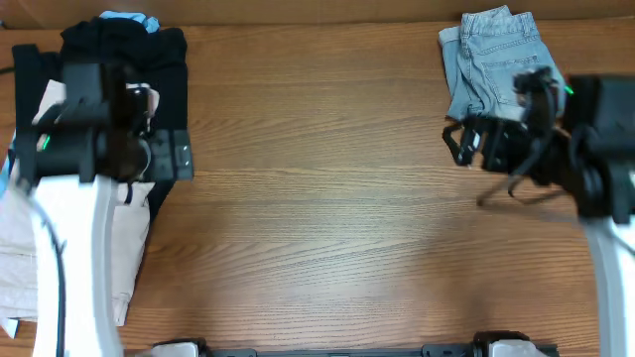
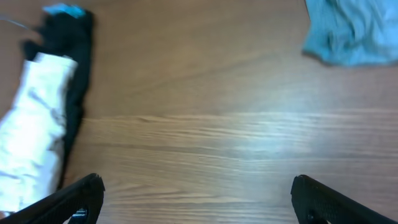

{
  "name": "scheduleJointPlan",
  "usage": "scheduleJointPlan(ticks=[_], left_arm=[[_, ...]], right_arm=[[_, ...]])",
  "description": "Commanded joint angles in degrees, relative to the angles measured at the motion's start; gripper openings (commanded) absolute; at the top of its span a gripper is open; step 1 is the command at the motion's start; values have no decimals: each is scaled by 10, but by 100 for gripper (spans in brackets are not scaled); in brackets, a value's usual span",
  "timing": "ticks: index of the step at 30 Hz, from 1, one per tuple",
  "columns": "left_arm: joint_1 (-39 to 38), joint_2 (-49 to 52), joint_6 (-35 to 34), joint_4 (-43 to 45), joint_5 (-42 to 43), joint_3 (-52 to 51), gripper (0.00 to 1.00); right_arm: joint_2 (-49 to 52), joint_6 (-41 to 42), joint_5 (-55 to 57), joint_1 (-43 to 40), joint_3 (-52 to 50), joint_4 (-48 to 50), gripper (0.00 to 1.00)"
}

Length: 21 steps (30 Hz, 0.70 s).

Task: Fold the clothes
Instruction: 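Raise both arms and move the left gripper over the beige shorts, then grasp the beige shorts edge on the stack with the left gripper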

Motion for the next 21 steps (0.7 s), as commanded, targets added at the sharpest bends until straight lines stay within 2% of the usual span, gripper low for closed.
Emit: scheduleJointPlan(ticks=[1, 3, 4, 7, 10, 12, 14, 17, 21], left_arm=[[3, 62, 12, -3, 3, 7, 100], [4, 94, 13, 1, 5, 7, 100], [4, 108, 13, 7, 5, 7, 100], [10, 142, 25, 30, -15, 7, 100], [30, 165, 26, 70, -90, 7, 100], [50, 182, 26, 117, -149, 5, 100], [66, 195, 26, 137, -168, 5, 100], [98, 218, 28, 156, -161, 5, 100], [151, 239, 29, 164, -100, 5, 100]], right_arm=[[73, -2, 17, 1, 8, -13, 100], [121, -12, -13, 1, 8, -23, 100], [146, -31, -26, 1, 8, -22, 88], [198, -34, -32, 5, 8, -16, 78], [233, -32, -32, 14, 8, -10, 80], [243, -32, -31, 25, 7, -5, 87], [244, -32, -31, 33, 6, 7, 90], [244, -32, -30, 47, 6, 23, 91], [244, -32, -30, 60, 6, 29, 91]])
